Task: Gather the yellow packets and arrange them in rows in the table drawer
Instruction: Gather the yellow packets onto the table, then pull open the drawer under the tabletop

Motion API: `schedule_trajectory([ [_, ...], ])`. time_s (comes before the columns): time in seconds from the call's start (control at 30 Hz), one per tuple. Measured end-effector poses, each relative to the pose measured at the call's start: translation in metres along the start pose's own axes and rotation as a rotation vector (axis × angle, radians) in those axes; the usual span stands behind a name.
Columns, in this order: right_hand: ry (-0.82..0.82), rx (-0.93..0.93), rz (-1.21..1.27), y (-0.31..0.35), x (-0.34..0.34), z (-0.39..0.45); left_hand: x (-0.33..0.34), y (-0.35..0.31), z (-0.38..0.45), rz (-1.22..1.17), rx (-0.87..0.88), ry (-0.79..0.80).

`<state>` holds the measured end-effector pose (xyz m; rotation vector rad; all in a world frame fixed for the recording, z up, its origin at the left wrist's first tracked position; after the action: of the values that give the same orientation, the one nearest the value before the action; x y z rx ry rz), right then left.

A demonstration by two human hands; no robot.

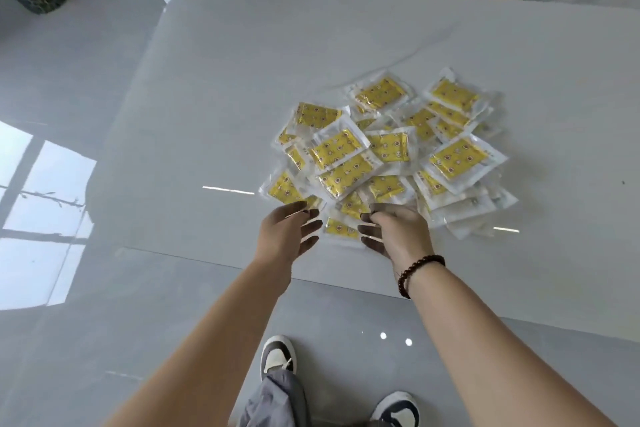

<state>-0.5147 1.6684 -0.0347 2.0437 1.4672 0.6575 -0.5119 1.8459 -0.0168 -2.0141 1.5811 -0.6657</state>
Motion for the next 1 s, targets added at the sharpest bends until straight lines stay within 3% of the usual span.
schedule_trajectory([
  [0.13,-0.045,-0.206,-0.117,-0.016,-0.021,0.007,0.029,0.026,0.015,0.205,0.155,0.106],
  [0.3,-0.14,-0.457,-0.291,-0.063,-0.042,0.021,0.032,0.052,0.055,0.722,0.575,0.131],
  [0.53,-0.121,-0.751,-0.456,-0.077,-0.054,0.04,0.031,0.077,0.073,0.881,0.989,0.046],
  [0.63,-0.107,-0.856,-0.53,-0.08,-0.051,0.036,0.036,0.078,0.074,0.932,1.058,0.097],
  [0.77,-0.035,-0.856,-0.494,-0.084,-0.051,0.044,0.032,0.079,0.078,0.889,1.102,0.139],
  [1.0,-0.08,-0.903,-0.571,-0.085,-0.047,0.042,0.029,0.081,0.075,0.858,1.107,0.268],
])
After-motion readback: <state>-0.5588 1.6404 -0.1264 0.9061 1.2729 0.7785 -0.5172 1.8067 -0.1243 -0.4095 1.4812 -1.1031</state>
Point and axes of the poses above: each hand's wrist, its own z-axis towards the middle knuckle, its own x-axis out of the palm, y = z × x, the point moved 5 cm from there along z, towards the middle knuckle, and after that the axes turned 7 degrees about y, right-handed, at the moved point
